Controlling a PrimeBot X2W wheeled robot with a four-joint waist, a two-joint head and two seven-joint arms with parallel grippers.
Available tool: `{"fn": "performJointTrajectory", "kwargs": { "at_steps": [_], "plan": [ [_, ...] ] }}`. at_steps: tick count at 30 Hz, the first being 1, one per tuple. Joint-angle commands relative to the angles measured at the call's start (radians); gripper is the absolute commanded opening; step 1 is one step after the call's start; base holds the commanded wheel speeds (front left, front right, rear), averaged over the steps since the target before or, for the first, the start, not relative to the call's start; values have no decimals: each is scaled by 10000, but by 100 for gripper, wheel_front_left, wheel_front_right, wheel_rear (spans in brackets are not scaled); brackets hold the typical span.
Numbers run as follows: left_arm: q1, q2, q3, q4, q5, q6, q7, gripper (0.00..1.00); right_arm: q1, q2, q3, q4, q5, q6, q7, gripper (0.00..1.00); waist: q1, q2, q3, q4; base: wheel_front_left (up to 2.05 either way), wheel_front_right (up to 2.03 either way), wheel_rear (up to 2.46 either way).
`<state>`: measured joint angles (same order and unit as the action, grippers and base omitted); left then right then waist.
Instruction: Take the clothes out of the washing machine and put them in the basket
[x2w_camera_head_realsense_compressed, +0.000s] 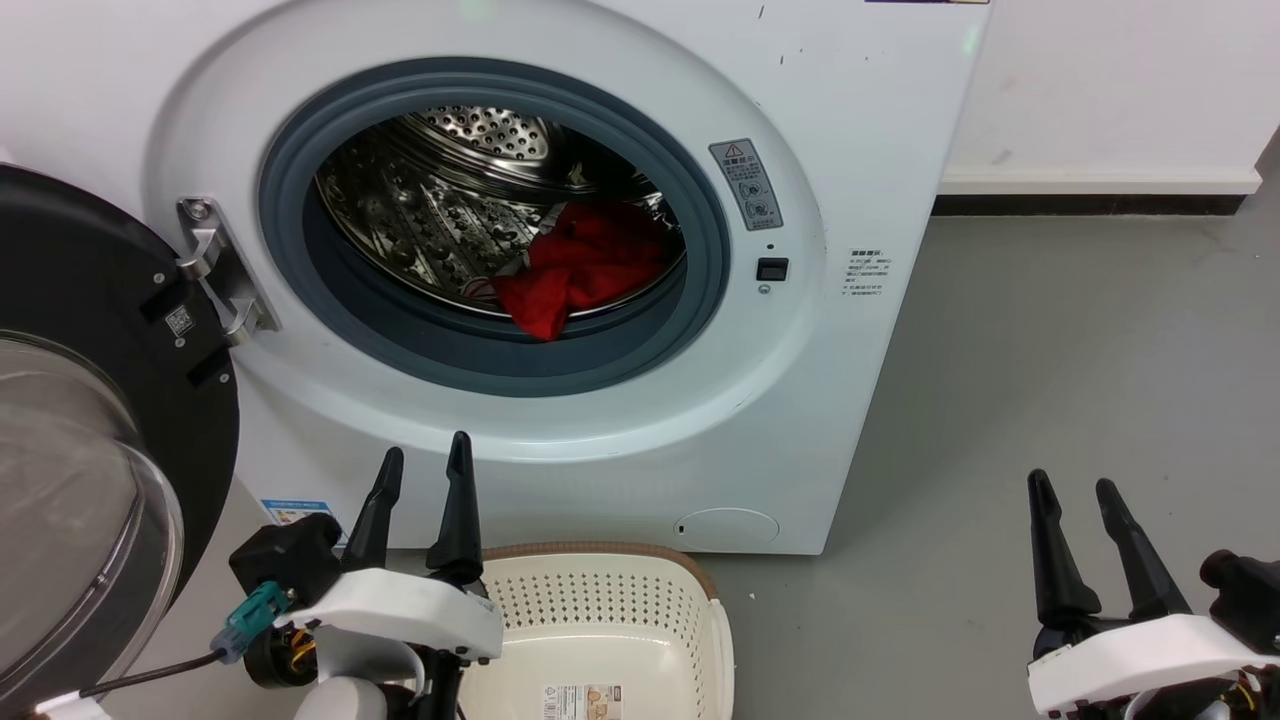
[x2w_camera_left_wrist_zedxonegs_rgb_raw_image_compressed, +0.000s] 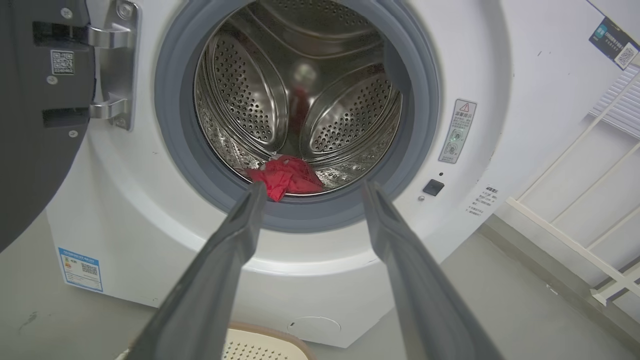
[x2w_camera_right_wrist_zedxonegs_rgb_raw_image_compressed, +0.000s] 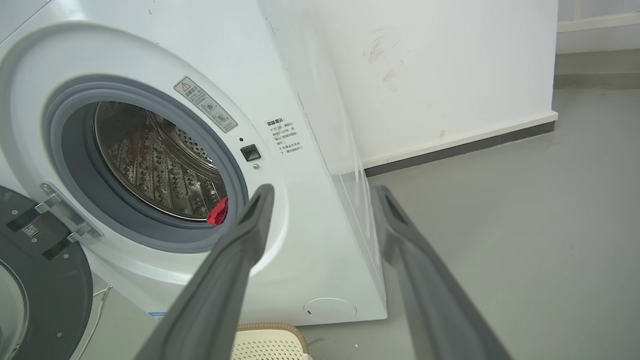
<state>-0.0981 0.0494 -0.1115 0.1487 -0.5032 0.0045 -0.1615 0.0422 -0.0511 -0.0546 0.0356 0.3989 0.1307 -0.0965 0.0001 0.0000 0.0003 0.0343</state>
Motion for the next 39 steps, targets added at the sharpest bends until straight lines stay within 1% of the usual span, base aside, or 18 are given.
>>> {"fn": "performJointTrajectory", "kwargs": {
  "at_steps": [1, 13, 24, 39],
  "plan": [
    [-195, 15, -23, -46, 355, 49, -100, 100, -7, 4, -24, -156, -284, 0, -6, 100, 0, 0, -1, 9, 0, 0, 0],
    [-290, 18, -115, 154, 1804, 159, -382, 100, 171, 8, -115, -323, -1509, 0, 50, 100, 0, 0, 6, 67, 0, 0, 0],
    [-331, 19, -247, 322, 2871, 218, -608, 100, 309, 11, -152, -500, -2466, -1, 10, 100, -1, 0, -1, 89, 0, 0, 0],
    [-326, 22, -316, 579, 3955, 379, -883, 100, 451, 15, -128, -691, -3535, -1, -1, 100, -1, 0, -37, 145, 0, 0, 0]
  ]
}}
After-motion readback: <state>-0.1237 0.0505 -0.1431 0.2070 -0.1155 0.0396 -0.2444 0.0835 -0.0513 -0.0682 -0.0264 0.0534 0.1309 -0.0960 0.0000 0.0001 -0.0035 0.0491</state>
